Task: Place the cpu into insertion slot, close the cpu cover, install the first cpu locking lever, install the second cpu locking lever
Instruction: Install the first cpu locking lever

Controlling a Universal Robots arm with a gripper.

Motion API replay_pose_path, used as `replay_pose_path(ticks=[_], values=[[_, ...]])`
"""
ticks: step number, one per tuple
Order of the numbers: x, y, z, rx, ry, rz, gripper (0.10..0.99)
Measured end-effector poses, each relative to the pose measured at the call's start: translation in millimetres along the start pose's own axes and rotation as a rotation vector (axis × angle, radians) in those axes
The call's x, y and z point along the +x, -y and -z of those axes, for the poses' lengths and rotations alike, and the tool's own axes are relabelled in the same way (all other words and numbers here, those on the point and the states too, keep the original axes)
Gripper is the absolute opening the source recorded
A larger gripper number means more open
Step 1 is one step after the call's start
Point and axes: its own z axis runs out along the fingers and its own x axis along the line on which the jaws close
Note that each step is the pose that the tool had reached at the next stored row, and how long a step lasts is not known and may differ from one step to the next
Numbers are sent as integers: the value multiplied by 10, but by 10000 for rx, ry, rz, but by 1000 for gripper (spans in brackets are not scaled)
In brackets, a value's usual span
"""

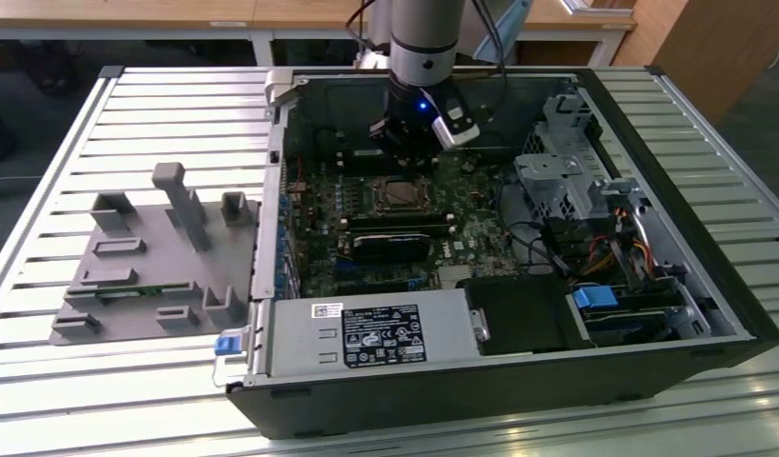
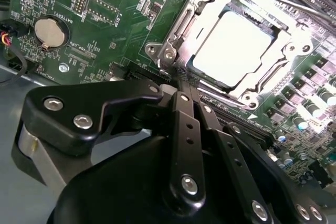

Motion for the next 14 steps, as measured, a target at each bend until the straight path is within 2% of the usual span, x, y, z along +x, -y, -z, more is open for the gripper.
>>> replay_pose_path(ticks=[4, 9, 11, 12, 14], values=[[0, 1, -25, 25, -1, -1, 106], [-1, -3, -21, -67, 2, 0, 106], [-3, -5, 8, -75, 5, -1, 106], [-3, -5, 65, -63, -1, 0, 106], [-4, -7, 119, -64, 0, -1, 106]])
